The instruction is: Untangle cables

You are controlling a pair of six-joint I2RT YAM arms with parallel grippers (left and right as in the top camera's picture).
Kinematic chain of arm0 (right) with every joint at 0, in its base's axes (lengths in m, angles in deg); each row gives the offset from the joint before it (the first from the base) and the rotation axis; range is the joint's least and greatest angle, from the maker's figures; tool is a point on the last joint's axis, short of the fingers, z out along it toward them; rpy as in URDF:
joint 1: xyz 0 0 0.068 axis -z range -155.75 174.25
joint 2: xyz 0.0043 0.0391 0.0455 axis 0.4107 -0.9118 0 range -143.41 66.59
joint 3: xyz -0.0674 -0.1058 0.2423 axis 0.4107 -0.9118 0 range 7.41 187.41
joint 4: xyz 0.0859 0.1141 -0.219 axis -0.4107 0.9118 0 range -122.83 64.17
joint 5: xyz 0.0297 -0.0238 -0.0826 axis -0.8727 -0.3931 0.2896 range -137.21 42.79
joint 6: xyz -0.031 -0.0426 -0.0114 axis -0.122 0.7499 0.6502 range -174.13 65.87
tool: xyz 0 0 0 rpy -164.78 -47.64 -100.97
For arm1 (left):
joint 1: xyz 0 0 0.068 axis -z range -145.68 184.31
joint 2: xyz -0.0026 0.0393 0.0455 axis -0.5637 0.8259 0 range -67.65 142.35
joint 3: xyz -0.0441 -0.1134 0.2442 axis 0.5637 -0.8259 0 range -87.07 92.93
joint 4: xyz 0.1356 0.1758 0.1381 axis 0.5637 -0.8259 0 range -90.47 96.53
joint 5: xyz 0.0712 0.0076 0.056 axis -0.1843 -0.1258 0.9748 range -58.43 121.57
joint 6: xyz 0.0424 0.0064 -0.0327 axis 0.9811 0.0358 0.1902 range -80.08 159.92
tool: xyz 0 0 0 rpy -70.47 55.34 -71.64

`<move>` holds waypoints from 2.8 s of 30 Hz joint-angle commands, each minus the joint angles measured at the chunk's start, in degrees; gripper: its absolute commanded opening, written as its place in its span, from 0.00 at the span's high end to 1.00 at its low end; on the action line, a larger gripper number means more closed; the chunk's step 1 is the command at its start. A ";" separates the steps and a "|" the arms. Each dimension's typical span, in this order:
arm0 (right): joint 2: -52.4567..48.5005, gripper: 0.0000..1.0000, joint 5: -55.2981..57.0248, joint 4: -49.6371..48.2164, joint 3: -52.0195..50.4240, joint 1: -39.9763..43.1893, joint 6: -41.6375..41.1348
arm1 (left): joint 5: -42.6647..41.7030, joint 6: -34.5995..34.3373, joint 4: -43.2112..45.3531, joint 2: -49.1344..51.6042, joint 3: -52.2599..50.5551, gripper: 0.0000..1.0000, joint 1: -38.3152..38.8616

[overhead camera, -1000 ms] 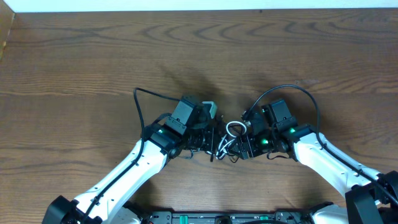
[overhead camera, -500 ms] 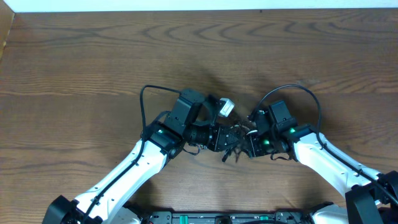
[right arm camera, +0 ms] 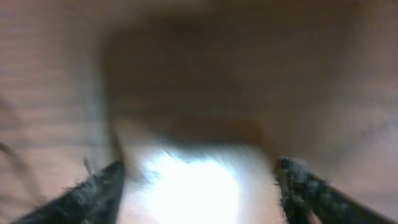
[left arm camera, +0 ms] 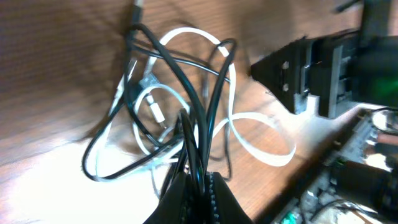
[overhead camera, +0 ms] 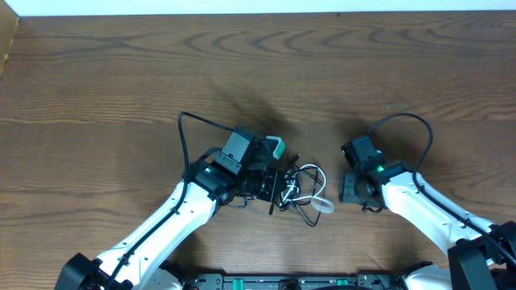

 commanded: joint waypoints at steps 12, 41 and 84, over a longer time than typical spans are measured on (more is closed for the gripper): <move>-0.13 0.17 -38.82 -14.16 -0.02 0.11 18.99 | -2.91 1.16 4.00 -0.52 0.33 0.92 -0.09; 0.04 0.99 4.57 0.31 -0.02 4.33 -1.60 | 5.90 0.94 -1.53 -3.26 0.33 0.92 -4.70; 10.12 0.05 -50.01 -9.09 2.27 16.02 40.96 | -25.49 0.96 13.94 -3.48 0.33 0.92 -8.00</move>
